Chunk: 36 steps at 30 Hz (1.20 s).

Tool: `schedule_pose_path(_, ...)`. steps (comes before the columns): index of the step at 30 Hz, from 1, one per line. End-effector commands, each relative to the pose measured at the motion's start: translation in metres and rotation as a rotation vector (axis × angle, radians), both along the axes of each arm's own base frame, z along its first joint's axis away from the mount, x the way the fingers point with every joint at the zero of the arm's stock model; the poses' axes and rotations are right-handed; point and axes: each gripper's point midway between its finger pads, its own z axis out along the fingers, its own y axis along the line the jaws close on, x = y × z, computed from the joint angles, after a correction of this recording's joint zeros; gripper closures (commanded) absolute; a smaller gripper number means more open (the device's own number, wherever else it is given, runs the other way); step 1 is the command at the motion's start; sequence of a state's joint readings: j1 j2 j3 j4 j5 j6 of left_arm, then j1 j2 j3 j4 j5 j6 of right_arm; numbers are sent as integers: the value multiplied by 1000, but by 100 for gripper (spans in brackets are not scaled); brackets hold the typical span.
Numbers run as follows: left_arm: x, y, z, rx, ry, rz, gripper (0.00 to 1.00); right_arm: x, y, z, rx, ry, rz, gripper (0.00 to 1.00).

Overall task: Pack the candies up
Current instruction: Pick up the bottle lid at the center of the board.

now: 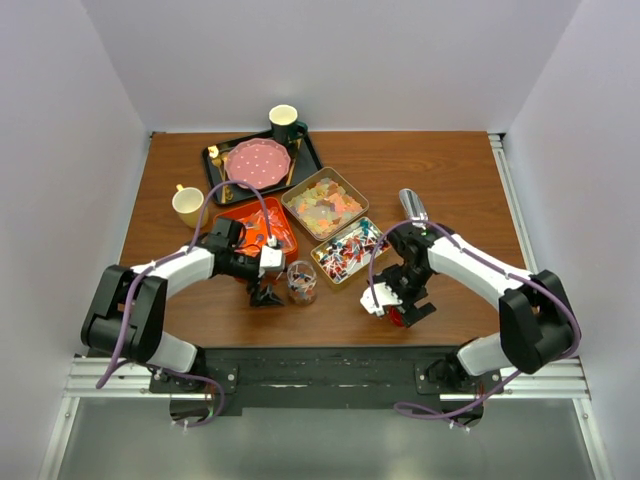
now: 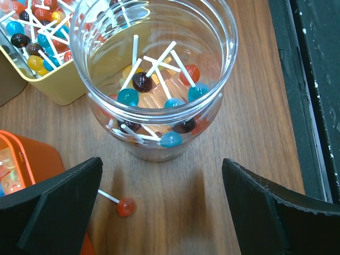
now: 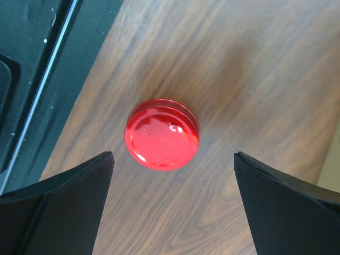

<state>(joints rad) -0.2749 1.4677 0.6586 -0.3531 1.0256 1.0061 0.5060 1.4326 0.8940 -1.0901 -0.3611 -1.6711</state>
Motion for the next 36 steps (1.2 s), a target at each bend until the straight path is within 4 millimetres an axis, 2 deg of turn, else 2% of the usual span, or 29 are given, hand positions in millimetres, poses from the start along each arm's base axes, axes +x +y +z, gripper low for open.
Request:
schedule_pose_path(1, 11, 5, 3, 5, -21, 49, 0, 0, -5, -9, -14, -52, 62, 3)
schedule_pose_path(13, 15, 5, 1, 3, 1, 69, 0, 8, -1, -23, -3, -108, 23, 16)
schedule_pose_path(19, 16, 4, -1, 3, 6, 67, 0, 1, -3, -29, -7, -100, 28, 18)
schedule_pose_path(25, 16, 4, -2, 4, 14, 67, 0, 6, -3, -30, -4, -136, 11, 30)
schedule_pose_path(30, 19, 5, -2, 5, 10, 73, 0, 14, 6, -7, 42, -174, -56, 37)
schedule_pose_path(33, 19, 5, 0, -8, 19, 82, 0, 30, 21, 19, 96, -203, -140, 38)
schedule_pose_path(34, 18, 5, 1, -11, 22, 84, 0, 40, 32, 37, 140, -216, -162, 38)
schedule_pose_path(36, 18, 6, 2, -15, 28, 91, 0, 50, 44, 48, 163, -183, -240, 38)
